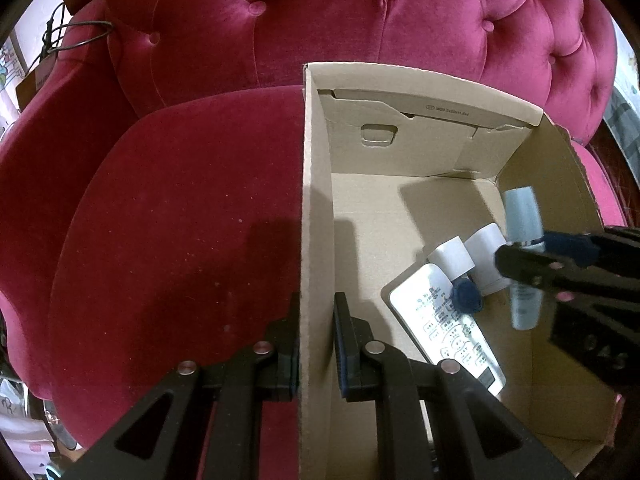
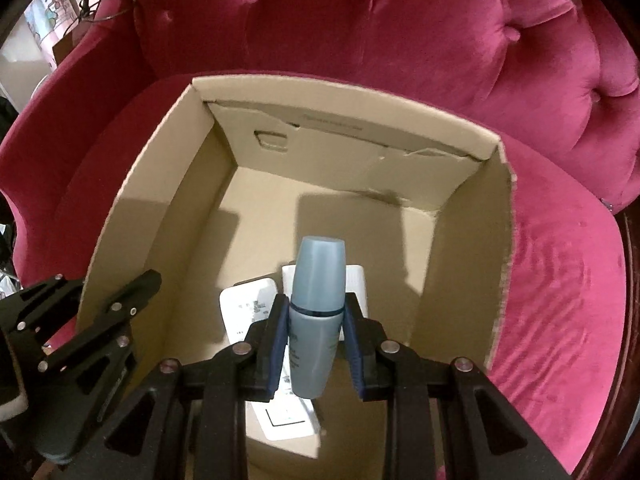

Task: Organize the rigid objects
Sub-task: 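Carry the pale blue bottle into the box with the right gripper, then lower the bottle beside the remote and open the right gripper, then move the right gripper out of the box over the brass keyring, then grasp the brass keyring with the right gripper, then carry the brass keyring into the box with the right gripper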

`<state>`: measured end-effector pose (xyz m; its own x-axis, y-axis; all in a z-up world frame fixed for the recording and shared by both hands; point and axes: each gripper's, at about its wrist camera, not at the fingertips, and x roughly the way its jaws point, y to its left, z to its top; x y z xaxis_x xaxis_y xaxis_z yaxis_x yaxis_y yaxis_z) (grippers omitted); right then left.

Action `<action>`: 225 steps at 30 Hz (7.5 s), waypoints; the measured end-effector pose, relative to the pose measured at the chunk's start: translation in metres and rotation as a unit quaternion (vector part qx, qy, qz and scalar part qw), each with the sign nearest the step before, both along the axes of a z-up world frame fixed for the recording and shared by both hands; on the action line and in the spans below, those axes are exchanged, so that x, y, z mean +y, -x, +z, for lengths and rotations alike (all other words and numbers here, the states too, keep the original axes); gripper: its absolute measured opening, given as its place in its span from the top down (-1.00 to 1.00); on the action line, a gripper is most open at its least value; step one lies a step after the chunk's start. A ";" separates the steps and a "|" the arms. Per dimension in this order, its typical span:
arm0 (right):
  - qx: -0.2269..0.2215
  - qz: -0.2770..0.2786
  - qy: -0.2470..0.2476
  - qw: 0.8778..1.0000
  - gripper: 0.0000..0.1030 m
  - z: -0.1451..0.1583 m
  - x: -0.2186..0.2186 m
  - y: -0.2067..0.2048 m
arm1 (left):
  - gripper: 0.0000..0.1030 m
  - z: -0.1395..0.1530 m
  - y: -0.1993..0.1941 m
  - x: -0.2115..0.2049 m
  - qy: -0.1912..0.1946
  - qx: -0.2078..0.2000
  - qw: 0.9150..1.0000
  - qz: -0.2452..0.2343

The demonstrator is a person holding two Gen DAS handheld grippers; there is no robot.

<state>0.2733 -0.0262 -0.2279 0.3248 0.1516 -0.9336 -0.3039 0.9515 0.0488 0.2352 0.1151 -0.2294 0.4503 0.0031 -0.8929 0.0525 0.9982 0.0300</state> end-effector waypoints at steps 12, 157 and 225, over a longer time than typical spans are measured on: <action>0.011 0.006 0.011 1.000 0.46 -0.016 0.013 -0.004 | 0.72 0.000 -0.001 0.000 0.003 0.000 1.000 0.000; 0.032 -0.157 0.032 0.987 0.69 -0.079 -0.233 0.064 | 0.72 -0.002 0.003 -0.004 -0.012 -0.003 1.000 -0.001; -0.133 -0.076 0.016 0.988 0.70 0.128 -0.135 0.045 | 0.72 -0.002 0.002 -0.008 -0.014 -0.002 1.000 0.002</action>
<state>0.2282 -0.1608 -0.0997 0.5765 0.0551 -0.8152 -0.1562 0.9867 -0.0438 0.2329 0.1069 -0.2313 0.4532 0.0291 -0.8909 0.0492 0.9971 0.0576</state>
